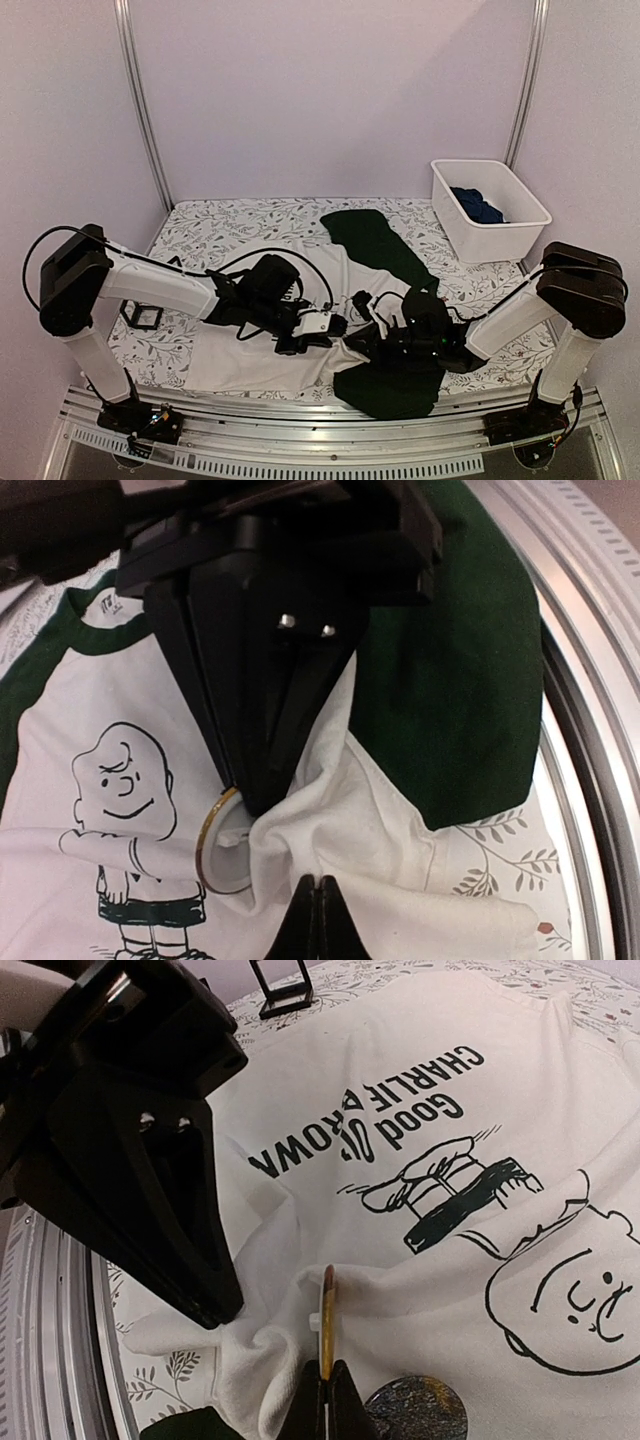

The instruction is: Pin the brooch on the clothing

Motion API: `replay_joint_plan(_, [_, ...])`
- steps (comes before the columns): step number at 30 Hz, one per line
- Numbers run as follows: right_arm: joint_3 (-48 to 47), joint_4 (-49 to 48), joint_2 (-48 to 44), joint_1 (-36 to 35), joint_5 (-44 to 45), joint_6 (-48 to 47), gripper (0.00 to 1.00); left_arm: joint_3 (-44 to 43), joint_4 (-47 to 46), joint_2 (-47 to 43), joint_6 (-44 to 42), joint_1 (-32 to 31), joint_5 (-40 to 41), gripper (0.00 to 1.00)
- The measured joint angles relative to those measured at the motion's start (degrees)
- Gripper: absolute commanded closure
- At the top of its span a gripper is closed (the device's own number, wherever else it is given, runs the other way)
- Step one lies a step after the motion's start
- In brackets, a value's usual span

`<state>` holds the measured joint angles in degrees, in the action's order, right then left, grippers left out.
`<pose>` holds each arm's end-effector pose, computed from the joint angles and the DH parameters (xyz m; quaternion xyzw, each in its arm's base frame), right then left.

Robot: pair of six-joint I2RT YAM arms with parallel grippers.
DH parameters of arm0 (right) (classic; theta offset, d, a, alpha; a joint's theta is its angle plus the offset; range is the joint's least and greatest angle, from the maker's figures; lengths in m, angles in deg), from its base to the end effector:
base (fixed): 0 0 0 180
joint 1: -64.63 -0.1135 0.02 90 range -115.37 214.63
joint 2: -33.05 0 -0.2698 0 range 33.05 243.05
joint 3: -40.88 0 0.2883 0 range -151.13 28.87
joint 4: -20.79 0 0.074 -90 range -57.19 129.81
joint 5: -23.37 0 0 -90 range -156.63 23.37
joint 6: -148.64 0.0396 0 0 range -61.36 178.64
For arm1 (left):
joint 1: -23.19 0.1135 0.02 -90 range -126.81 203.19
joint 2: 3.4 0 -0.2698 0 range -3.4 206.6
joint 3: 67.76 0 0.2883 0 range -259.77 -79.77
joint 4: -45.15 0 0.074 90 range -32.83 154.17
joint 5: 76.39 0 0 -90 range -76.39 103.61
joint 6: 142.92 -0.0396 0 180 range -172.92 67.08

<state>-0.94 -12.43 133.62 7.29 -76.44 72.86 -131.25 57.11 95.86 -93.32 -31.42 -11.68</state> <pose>0.1676 0.2739 0.0835 -0.3521 0.7670 0.3694 0.3889 0.2012 -0.3124 0.1300 0.7244 0.5566 -0.2461 0.3239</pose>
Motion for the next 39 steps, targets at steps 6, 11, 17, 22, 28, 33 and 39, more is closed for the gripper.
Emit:
replay_joint_plan(6, [0.0, 0.02, 0.0, 0.0, -1.09, 0.55, 1.0, 0.87, 0.39, 0.13, -0.92, -0.13, 1.01, 1.0])
replay_joint_plan(11, [0.07, -0.17, -0.13, 0.04, -3.06, 1.01, 1.0, 3.43, 0.24, 0.13, -4.15, -0.22, 2.45, 1.0])
replay_joint_plan(17, [0.07, -0.66, -0.11, 0.13, -6.54, 1.51, 1.0, 3.76, -3.37, 1.44, -5.46, -0.79, 3.96, 1.0])
replay_joint_plan(22, [0.07, -1.14, -0.11, 0.5, -9.2, 1.6, 1.0, 3.76, -4.42, 1.92, -5.73, -0.9, 4.11, 1.0])
replay_joint_plan(28, [-0.04, -1.92, -0.22, 1.11, -12.81, 1.51, 1.0, 3.76, -5.73, 2.99, -3.98, -0.94, 4.35, 1.0])
replay_joint_plan(33, [-0.02, -1.95, -1.27, 1.55, -14.34, 1.57, 1.0, 3.76, -6.54, 3.04, -2.84, -0.98, 4.07, 1.0])
replay_joint_plan(39, [0.17, -2.01, -1.92, 1.66, -15.69, 1.79, 1.0, 3.76, -6.78, 3.15, -2.86, -1.01, 3.21, 0.95])
